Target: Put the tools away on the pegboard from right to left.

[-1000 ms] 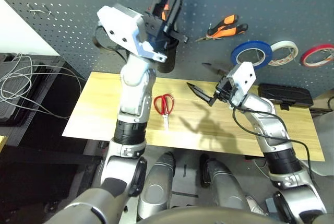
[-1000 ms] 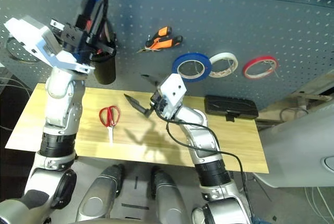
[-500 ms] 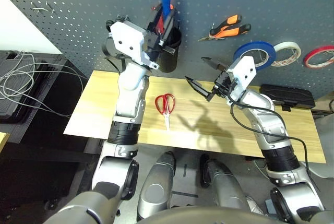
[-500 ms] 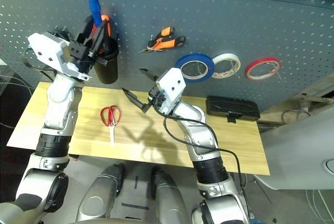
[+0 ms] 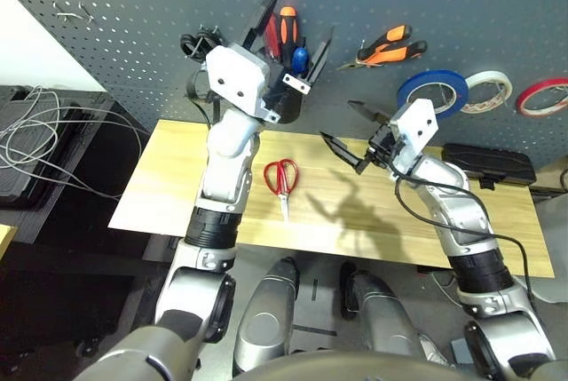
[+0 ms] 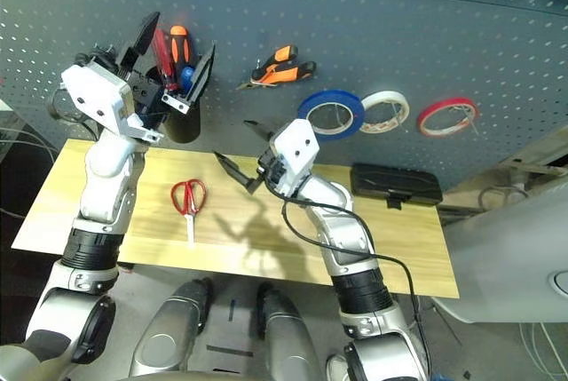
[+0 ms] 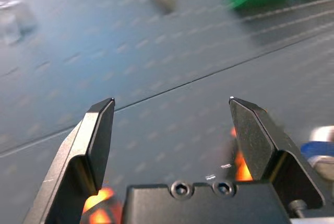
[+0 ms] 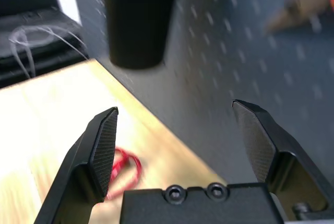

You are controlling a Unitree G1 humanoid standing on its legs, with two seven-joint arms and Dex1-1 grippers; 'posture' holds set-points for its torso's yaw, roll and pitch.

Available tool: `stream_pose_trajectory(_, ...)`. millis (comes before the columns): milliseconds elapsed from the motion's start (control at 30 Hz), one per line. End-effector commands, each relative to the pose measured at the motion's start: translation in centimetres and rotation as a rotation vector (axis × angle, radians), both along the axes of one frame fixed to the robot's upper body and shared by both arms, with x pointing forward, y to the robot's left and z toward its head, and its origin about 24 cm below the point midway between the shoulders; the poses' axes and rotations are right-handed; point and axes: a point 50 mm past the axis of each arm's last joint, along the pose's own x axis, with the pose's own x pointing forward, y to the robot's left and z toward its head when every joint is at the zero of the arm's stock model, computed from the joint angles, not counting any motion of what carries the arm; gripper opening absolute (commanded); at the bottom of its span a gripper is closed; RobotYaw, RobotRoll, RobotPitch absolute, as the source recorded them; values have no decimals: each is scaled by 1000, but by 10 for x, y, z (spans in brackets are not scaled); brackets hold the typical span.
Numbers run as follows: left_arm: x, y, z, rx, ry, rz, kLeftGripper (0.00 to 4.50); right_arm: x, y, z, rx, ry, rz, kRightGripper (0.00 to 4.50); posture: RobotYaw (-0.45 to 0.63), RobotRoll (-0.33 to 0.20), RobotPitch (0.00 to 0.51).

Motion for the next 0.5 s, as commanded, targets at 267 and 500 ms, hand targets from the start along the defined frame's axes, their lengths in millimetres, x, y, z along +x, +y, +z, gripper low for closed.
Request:
stream_pose_trajectory(267, -1, -23, -74, 295, 427, -128, 4478, -8, -50, -66, -229, 246, -206, 4500, 154, 0, 245)
stream_pose_trajectory(500, 5, -16, -130, 445, 774, -39, 4478, -9, -50, -68, -239, 274, -201, 4500, 147, 0, 245)
